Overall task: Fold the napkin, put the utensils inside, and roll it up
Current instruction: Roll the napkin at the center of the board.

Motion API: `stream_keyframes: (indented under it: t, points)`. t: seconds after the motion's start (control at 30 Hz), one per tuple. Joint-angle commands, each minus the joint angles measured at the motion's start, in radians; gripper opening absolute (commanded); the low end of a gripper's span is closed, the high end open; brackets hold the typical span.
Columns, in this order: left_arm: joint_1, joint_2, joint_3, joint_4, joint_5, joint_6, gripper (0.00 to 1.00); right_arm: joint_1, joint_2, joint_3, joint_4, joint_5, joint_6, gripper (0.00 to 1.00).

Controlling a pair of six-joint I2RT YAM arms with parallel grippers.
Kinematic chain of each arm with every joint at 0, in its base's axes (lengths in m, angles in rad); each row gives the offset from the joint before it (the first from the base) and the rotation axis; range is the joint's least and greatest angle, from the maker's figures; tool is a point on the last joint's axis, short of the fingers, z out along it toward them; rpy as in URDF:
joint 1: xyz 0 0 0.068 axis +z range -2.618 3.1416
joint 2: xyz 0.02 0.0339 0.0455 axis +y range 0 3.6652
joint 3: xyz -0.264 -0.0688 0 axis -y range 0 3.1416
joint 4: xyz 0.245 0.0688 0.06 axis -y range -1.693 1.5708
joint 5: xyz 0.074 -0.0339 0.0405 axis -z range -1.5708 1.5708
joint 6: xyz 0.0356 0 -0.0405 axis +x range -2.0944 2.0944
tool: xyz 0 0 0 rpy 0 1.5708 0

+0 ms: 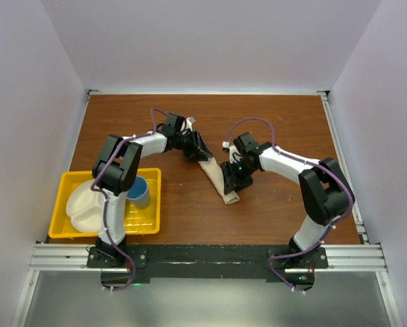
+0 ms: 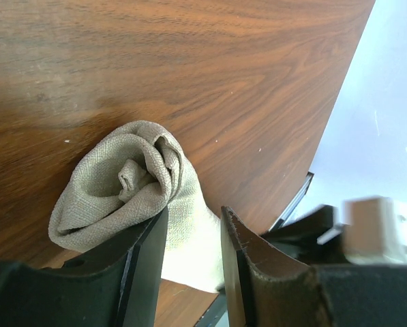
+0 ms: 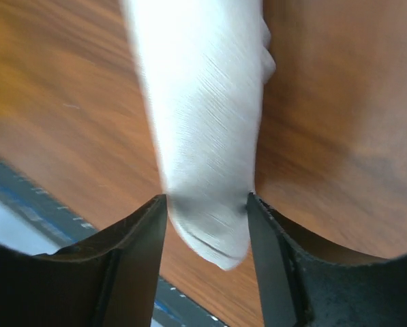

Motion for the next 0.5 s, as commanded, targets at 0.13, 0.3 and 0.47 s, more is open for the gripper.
stream_keyframes:
  t: [0.13, 0.3, 0.47]
  points:
    - [-0.006, 0.003, 0.124, -0.169, -0.098, 0.144, 0.42, 0.055, -0.104, -0.043, 0.002, 0.289, 0.015, 0.52]
    - [-0.006, -0.053, 0.202, -0.257, -0.156, 0.190, 0.42, 0.129, -0.192, 0.041, 0.000, 0.360, -0.022, 0.66]
    - [0.002, -0.139, 0.265, -0.426, -0.335, 0.224, 0.42, 0.196, -0.083, 0.175, -0.044, 0.429, -0.077, 0.76]
